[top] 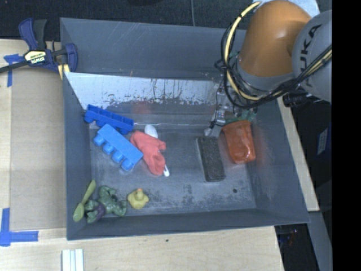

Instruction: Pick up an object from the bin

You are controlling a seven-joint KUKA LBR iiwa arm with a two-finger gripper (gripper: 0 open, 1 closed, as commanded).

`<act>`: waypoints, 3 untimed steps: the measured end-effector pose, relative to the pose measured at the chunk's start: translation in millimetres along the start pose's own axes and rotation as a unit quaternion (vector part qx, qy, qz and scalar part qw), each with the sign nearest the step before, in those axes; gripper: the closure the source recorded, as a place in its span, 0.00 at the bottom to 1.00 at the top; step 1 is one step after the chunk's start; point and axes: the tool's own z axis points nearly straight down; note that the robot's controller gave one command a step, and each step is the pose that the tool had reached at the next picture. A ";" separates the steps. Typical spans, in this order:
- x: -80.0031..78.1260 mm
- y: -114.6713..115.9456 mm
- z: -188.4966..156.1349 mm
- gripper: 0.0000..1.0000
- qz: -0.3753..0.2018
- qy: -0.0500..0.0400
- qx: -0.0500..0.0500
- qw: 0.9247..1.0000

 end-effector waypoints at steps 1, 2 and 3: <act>29.9 75.8 61.3 0.00 -0.066 0.002 0.000 0.998; 40.2 136.1 23.9 0.00 -0.016 -0.005 0.000 1.000; 39.5 121.8 85.3 0.00 -0.132 0.000 0.000 0.991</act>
Offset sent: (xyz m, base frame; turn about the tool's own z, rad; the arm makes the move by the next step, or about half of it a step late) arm -0.0079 0.1416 -0.0246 -0.0304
